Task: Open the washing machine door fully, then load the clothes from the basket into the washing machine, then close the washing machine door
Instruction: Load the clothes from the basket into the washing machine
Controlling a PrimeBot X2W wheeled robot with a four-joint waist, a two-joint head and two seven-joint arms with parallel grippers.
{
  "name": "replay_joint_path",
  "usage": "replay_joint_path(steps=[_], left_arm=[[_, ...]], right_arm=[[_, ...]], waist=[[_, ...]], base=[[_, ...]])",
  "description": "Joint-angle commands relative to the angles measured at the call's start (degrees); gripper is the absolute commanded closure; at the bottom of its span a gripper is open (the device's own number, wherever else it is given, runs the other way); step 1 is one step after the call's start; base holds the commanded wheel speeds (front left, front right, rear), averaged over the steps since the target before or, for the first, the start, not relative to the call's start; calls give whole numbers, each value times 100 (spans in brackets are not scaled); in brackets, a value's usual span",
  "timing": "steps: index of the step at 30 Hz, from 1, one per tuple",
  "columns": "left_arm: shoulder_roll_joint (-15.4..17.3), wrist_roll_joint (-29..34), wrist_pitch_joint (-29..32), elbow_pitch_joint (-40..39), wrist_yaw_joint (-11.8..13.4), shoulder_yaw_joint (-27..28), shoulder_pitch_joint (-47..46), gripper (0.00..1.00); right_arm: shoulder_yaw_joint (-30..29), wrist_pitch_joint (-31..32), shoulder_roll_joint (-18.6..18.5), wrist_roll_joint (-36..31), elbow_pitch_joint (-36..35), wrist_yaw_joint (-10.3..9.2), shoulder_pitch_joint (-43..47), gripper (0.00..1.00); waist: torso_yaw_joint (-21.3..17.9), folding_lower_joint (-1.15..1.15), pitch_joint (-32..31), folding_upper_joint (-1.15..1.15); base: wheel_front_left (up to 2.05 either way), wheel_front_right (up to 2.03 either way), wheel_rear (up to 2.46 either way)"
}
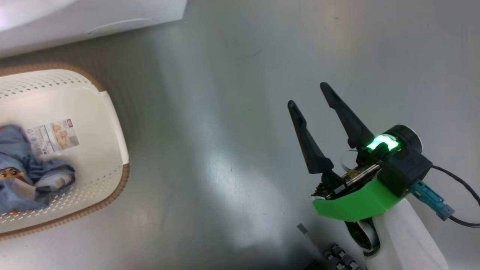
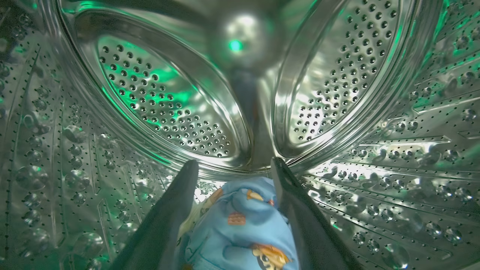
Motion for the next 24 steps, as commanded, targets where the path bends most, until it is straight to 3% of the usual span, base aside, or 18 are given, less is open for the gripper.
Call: replay_joint_path(steps=[1,6,11,24], left_arm=[[277,-33,-50,-107,-44,38,92,0],[216,-50,-138,-267,-17,69,427,0],[112,-40,-157,-874,173,219,1192,0],[-509,367,-159,-4363,1106,1018,4861,0]], right_arm=[[70,-27,19,28,-96,16,74,0],[-33,-27,19,-29,-60,16,91,0],[-136,-27,19,-126,-25,16,137,0],[-385,-27,19,-242,166,16,462,0]], waist=[[42,0,-34,0],[177,0,-176,0],[332,0,-396,0],[716,0,-1346,0]], base=[[0,0,0],[0,0,0],[0,0,0],[0,0,0]])
